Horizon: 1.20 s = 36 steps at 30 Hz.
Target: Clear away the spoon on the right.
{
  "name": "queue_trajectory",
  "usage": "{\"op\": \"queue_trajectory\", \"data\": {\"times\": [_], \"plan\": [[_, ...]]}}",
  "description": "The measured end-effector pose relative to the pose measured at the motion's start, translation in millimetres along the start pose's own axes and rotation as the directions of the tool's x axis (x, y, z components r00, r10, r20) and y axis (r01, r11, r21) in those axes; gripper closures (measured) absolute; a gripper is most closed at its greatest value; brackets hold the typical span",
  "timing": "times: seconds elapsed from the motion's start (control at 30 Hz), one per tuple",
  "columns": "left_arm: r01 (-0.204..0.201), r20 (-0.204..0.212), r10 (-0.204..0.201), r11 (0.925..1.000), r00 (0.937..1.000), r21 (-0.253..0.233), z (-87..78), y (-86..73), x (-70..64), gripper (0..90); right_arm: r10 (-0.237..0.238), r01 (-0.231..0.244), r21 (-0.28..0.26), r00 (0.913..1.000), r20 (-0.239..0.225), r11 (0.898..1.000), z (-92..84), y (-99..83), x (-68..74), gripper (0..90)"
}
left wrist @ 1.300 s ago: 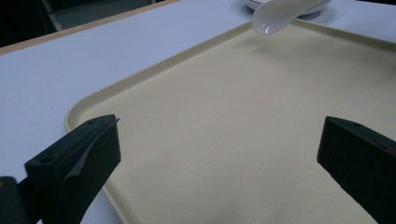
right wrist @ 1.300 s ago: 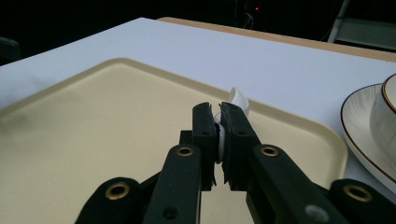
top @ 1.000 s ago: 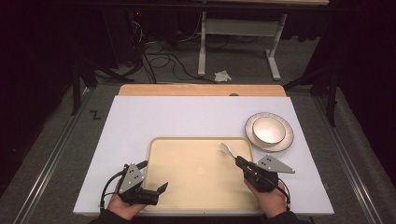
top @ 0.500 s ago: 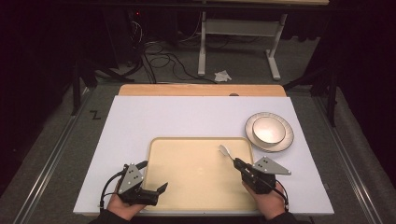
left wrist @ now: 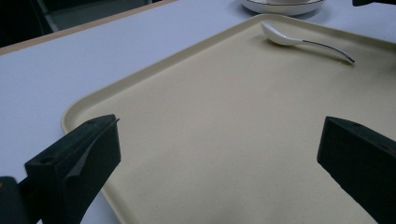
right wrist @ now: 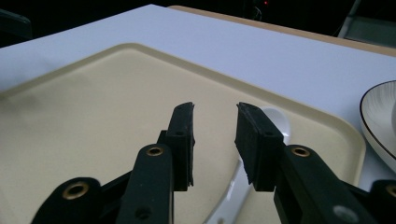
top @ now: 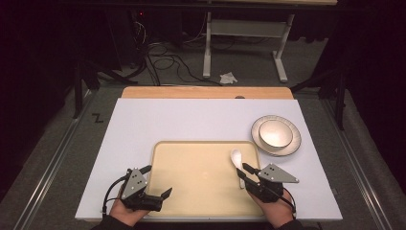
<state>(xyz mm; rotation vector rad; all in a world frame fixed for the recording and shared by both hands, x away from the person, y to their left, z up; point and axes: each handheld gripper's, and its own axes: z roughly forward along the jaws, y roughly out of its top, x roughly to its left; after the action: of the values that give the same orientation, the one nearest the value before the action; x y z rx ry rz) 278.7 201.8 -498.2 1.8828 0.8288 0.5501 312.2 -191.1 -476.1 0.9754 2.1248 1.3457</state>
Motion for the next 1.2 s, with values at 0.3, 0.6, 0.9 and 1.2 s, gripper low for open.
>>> {"op": "queue_trajectory", "data": {"times": [0.3, 0.6, 0.9, 1.2], "plan": [[-0.002, 0.000, 0.002, 1.0000, 1.0000, 0.003, 0.2, 0.0, -0.2, 0.2, 0.020, -0.020, -0.004, 0.9997, 0.012, 1.000, -0.1, 1.0, -5.4, 67.4], [-0.005, -0.002, 0.005, 0.9999, 1.0000, 0.010, 1.4, -0.2, -0.8, 0.2, 0.045, -0.046, 0.039, 0.9987, 0.026, 0.998, 18.5, 3.4, -21.3, 74.3], [-0.006, -0.001, 0.006, 0.9999, 1.0000, 0.008, 1.3, -1.0, 0.6, 0.2, -0.016, 0.013, 0.285, 0.9999, 0.006, 0.958, 61.9, 4.9, -23.7, 90.0], [-0.010, -0.003, 0.010, 0.9999, 0.9999, 0.009, 0.8, -0.8, -0.1, 0.2, -0.042, 0.022, 0.345, 0.9978, 0.051, 0.938, 71.4, 2.4, -22.0, 90.0]]}}
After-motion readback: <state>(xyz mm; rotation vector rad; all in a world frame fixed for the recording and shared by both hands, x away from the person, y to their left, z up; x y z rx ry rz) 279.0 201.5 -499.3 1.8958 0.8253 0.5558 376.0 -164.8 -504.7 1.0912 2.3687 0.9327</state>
